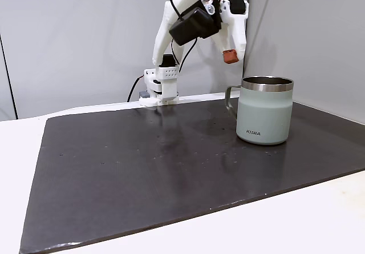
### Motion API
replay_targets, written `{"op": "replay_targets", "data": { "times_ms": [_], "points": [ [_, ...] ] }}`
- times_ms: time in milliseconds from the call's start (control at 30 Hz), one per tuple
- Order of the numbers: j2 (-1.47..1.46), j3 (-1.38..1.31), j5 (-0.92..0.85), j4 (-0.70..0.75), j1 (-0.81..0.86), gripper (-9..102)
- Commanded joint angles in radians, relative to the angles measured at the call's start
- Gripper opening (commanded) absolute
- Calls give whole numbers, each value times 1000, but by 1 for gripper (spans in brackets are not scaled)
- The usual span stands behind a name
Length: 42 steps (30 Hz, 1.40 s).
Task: Grasp a cube and put it in the cup.
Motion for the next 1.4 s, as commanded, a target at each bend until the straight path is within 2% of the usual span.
{"op": "replay_targets", "data": {
  "times_ms": [0,367,667,733,867,933,1367],
  "points": [
    [-26,-120,6,3,-26,3],
    [-179,-316,-14,-8,-130,4],
    [-198,-325,-20,-8,-178,4],
    [-198,-325,-20,-5,-179,6],
    [-190,-318,-17,5,-179,21],
    [-176,-301,2,5,-175,24],
    [-71,-166,0,6,-178,23]
  ]
}}
